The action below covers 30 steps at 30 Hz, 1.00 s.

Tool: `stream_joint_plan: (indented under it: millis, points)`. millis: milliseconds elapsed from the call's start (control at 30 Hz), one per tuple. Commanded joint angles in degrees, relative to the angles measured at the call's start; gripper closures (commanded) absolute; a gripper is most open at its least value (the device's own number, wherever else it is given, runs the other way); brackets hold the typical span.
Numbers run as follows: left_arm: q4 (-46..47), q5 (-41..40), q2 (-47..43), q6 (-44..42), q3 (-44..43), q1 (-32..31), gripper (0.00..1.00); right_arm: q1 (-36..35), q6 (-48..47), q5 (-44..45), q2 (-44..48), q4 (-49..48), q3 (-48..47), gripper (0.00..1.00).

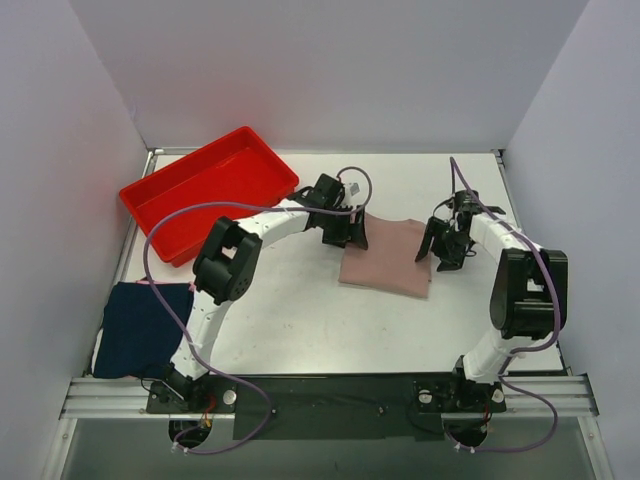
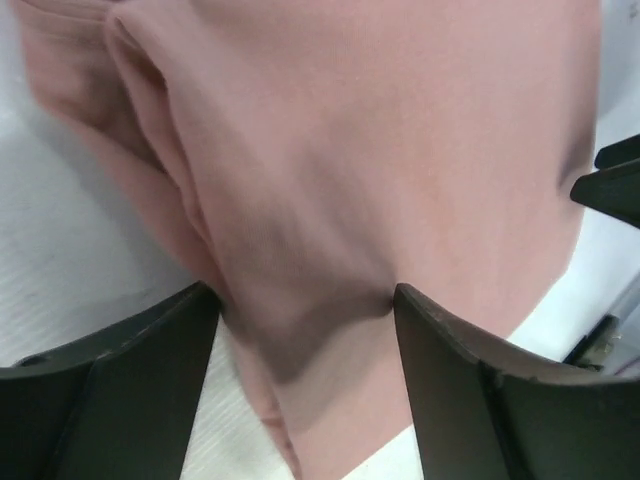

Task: Fold and stack the t-shirts
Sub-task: Put the neatly folded tshirt into the corner of the board with the left arm

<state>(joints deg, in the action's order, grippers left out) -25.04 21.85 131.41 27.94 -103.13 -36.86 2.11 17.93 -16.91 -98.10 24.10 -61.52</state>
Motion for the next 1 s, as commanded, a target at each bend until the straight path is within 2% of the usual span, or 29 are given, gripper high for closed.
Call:
stream_joint_plan:
  millis: [0,33,67,100,233,267,300,400,467,600,733,967]
  points:
    - [6.2,6.6,4.1,4.7,3.8,-1.4,0.46,0.6,1.0,-0.7,5.9,0.0,0.4,0.41]
    - [6.8,9.2,4.1,5.3,4.0,-1.3,0.61,0.8,1.0,-0.8,6.4,0.1,0.7,0.41]
    - [7.7,10.4,3.9,5.5,4.1,-1.1,0.84,1.2,1.1,-0.8,8.0,0.2,1.0,0.41]
    - [7.9,11.7,3.7,5.4,4.1,-0.9,0.99,1.4,1.1,-0.7,9.5,0.4,1.3,0.41]
    - [4.4,13.5,0.2,2.8,4.6,1.3,1.0,2.5,0.9,1.0,15.2,1.2,3.0,0.4]
    - [0.8,13.1,-1.4,1.6,4.6,1.9,1.0,2.6,0.7,1.6,16.3,1.5,3.7,0.38]
    - [-1.5,12.7,-2.2,-2.9,4.3,2.1,1.0,2.7,0.6,1.8,18.1,1.6,4.1,0.34]
    - [-17.2,7.8,-5.0,-13.6,1.0,2.1,1.0,2.7,-0.3,2.5,20.9,2.1,5.4,0.24]
    - [-24.5,4.1,-7.3,-25.0,1.1,2.3,1.0,2.7,-1.0,3.2,22.7,2.9,5.9,0.2]
    - [-33.6,-4.0,-16.0,-36.5,8.2,2.4,1.0,2.7,-2.3,4.2,26.1,3.9,6.5,0.13]
    - [-41.8,-10.3,-24.9,-44.3,16.5,2.9,1.0,2.6,-3.1,4.4,28.1,4.4,7.2,0.07]
    - [-50.8,-22.7,-37.8,-49.1,28.1,3.1,1.0,1.3,-5.4,3.9,26.4,4.2,4.7,0.0]
